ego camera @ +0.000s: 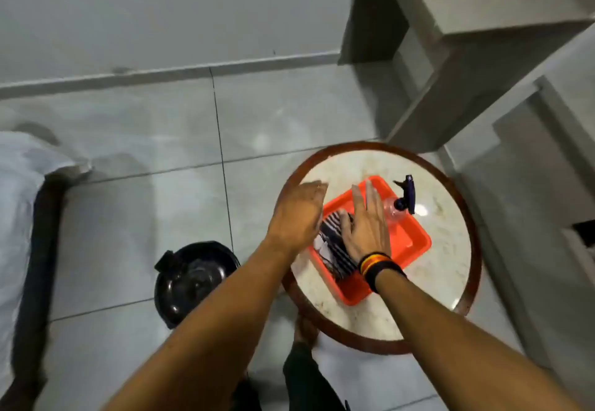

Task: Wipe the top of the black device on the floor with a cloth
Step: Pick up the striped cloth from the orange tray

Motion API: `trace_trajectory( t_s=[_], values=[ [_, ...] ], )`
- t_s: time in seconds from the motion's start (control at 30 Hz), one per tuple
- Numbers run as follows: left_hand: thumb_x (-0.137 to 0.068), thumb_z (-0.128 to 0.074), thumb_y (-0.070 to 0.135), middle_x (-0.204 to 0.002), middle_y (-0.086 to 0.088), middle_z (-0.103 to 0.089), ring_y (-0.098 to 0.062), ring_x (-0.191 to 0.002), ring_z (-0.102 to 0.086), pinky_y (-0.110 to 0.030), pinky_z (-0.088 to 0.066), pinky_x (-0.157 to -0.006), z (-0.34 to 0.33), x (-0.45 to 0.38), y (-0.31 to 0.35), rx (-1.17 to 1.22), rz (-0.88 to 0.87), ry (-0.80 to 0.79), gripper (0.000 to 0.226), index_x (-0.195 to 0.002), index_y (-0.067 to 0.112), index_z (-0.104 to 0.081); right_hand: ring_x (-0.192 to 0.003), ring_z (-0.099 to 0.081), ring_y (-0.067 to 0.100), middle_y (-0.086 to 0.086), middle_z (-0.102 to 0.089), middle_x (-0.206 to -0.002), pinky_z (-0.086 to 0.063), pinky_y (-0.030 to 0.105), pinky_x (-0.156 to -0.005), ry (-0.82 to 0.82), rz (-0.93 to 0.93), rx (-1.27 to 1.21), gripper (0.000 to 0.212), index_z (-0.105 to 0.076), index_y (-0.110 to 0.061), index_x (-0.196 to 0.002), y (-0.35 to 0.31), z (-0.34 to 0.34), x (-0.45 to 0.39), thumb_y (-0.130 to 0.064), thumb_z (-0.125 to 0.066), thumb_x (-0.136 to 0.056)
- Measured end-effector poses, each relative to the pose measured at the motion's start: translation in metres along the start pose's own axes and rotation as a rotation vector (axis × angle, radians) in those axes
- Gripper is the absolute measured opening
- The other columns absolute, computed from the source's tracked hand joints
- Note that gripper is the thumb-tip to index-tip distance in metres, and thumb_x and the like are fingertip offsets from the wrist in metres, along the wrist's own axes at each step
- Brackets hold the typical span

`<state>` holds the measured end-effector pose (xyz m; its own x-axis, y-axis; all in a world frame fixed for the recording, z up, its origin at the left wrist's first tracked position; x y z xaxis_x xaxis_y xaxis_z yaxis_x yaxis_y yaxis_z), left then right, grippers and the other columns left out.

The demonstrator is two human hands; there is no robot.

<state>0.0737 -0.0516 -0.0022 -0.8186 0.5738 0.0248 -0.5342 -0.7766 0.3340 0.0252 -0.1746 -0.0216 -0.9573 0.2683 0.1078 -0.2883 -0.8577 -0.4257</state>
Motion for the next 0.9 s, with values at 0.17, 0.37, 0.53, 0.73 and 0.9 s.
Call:
trace_trajectory(
  t_s=[0.17, 0.37, 0.53, 0.73, 0.9],
  values=[
    [-0.096, -0.059, 0.009, -0.129, -0.018, -0.066, -0.036, -0.115, -0.065, -0.044, -0.057, -0.094, -0.111, -0.004, 0.01, 0.028, 0.108, -0.247, 0.035, -0.131, 0.006, -0.061, -0.153, -0.019, 0.037, 0.015, -0.018, -0.168, -0.026, 0.047, -0.124, -0.119, -0.363, -0.095, 0.058, -0.033, -0.014, -0.155, 0.09, -0.078, 0.034, -0.023, -0.052, -0.101],
    [-0.098, -0.063, 0.012, -0.147, -0.02, -0.053, -0.038, -0.132, -0.053, -0.048, -0.049, -0.106, -0.178, -0.014, 0.007, 0.022, 0.28, -0.359, 0.051, -0.145, 0.004, -0.048, -0.145, -0.027, 0.041, 0.019, -0.027, -0.162, -0.028, 0.048, -0.12, -0.188, -0.473, -0.071, 0.062, -0.034, -0.009, -0.153, 0.123, -0.124, 0.03, -0.017, -0.058, -0.096],
    [-0.097, -0.061, 0.001, -0.146, -0.022, -0.05, -0.038, -0.131, -0.054, -0.046, -0.051, -0.104, -0.189, -0.023, -0.003, 0.085, 0.353, -0.311, 0.051, -0.146, 0.003, -0.047, -0.128, -0.045, 0.04, 0.019, -0.047, -0.137, -0.037, 0.043, -0.111, -0.104, -0.496, -0.118, 0.053, -0.053, -0.01, -0.139, 0.13, -0.125, 0.015, -0.003, -0.067, -0.089],
    [-0.089, -0.058, -0.001, -0.124, -0.019, -0.064, -0.038, -0.11, -0.066, -0.047, -0.057, -0.092, -0.129, -0.014, -0.01, 0.428, 0.448, -0.099, 0.034, -0.122, 0.006, -0.065, -0.108, -0.064, 0.04, 0.024, -0.065, -0.117, -0.046, 0.032, -0.1, 0.111, -0.455, -0.27, 0.041, -0.074, -0.008, -0.115, 0.103, -0.082, 0.005, 0.006, -0.065, -0.077],
    [-0.086, -0.064, 0.009, -0.123, -0.012, -0.061, -0.03, -0.108, -0.064, -0.045, -0.057, -0.091, -0.045, 0.042, -0.057, 0.664, 0.578, 0.247, 0.039, -0.125, 0.012, -0.063, -0.1, -0.063, 0.033, 0.018, -0.062, -0.11, -0.049, 0.031, -0.097, 0.224, -0.222, -0.366, 0.039, -0.074, -0.012, -0.116, 0.01, -0.039, -0.003, 0.002, -0.064, -0.08]
  ],
)
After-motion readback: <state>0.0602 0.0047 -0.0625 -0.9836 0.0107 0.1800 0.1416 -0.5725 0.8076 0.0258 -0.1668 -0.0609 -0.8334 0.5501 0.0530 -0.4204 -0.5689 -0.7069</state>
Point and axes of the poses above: each hand's wrist, its own x-axis away from the middle knuckle, its own z-axis out of the back of the hand, y = z × x, the point moved 9 cm from there along -x, towards the middle knuckle
